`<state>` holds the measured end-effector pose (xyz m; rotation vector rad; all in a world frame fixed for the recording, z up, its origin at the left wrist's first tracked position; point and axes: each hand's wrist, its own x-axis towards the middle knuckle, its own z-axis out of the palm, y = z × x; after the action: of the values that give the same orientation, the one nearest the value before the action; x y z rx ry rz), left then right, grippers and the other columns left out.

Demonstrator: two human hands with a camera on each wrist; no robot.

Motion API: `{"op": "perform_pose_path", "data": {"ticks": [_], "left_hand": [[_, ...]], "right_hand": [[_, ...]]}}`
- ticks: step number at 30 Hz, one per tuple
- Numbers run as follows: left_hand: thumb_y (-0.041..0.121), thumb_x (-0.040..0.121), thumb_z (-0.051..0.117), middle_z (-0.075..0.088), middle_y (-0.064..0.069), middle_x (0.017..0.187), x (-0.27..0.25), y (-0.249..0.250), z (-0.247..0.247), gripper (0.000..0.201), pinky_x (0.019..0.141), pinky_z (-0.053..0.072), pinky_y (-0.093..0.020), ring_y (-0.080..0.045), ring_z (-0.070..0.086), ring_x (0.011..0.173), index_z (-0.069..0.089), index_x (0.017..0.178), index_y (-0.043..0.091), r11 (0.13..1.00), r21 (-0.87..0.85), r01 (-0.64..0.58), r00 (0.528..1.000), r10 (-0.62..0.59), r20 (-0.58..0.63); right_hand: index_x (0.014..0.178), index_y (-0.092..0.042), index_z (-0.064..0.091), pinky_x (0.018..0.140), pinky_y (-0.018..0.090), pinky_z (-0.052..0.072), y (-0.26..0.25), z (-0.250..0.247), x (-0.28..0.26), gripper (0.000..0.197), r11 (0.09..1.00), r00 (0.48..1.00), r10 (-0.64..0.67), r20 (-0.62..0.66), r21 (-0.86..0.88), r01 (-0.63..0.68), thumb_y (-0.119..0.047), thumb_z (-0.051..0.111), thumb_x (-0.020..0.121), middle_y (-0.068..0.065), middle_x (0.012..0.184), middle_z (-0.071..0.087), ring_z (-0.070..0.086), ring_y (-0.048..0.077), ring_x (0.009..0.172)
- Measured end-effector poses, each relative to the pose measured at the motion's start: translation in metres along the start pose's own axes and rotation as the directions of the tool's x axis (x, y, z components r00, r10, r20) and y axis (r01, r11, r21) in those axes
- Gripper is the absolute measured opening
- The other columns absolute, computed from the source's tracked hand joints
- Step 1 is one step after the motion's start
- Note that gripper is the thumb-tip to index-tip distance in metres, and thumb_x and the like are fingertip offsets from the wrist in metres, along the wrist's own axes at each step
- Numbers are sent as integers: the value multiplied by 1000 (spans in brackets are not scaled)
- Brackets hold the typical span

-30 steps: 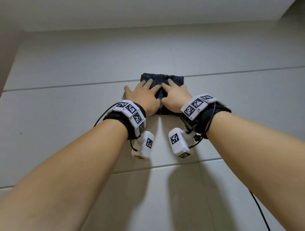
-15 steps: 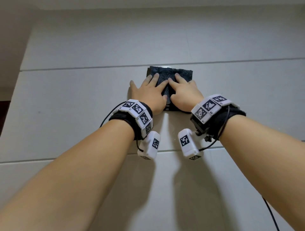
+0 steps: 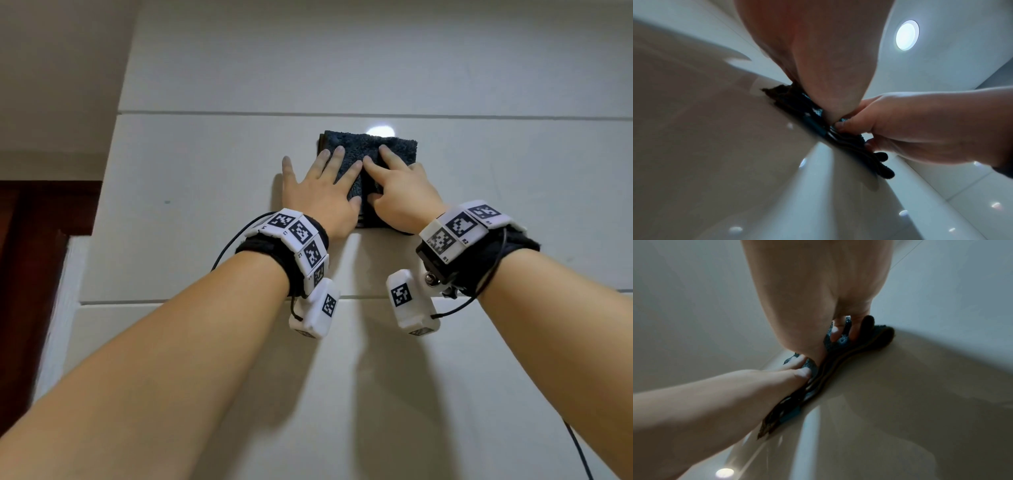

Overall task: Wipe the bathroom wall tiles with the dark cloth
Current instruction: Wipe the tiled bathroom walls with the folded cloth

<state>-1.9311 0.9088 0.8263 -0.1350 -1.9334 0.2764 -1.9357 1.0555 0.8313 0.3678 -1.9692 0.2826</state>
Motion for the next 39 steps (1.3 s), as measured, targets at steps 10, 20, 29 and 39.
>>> {"op": "perform_pose_path", "data": {"ticks": [10, 20, 29, 39], "left_hand": [[51, 102, 23, -8, 8, 167, -53, -128, 1, 60, 115, -6, -67, -11, -6, 153, 1, 157, 40, 998, 15, 58, 998, -58, -9], [52, 102, 25, -6, 6, 167, -115, -239, 1, 62, 116, -4, -67, -12, -2, 153, 2, 158, 38, 992, 68, 105, 994, -107, 28], [47, 102, 31, 0, 3, 168, -153, -272, 3, 63, 115, 4, -69, -17, 3, 153, 8, 158, 32, 988, 70, 140, 987, -145, 65], [42, 99, 40, 8, -4, 167, -197, -248, 12, 65, 116, 13, -65, -25, 11, 151, 17, 158, 26, 990, 111, 89, 992, -98, 76]], "right_hand": [[155, -36, 17, 106, 45, 36, -130, 40, 5, 62, 996, 997, -76, -22, -40, 75, -25, 44, 100, -7, 164, 1, 16, 36, 142], [155, -30, 15, 111, 41, 29, -241, 95, 15, 67, 971, 977, -210, -18, -117, 207, -29, 45, 95, 5, 164, 0, 24, 38, 141], [156, -27, 13, 111, 38, 25, -292, 111, -16, 68, 969, 976, -218, 14, -116, 218, -26, 44, 96, 4, 164, -2, 29, 41, 133], [155, -22, 19, 102, 33, 33, -286, 123, -81, 65, 973, 974, -228, 5, -26, 228, -26, 46, 97, 5, 164, 3, 39, 36, 121]]}}
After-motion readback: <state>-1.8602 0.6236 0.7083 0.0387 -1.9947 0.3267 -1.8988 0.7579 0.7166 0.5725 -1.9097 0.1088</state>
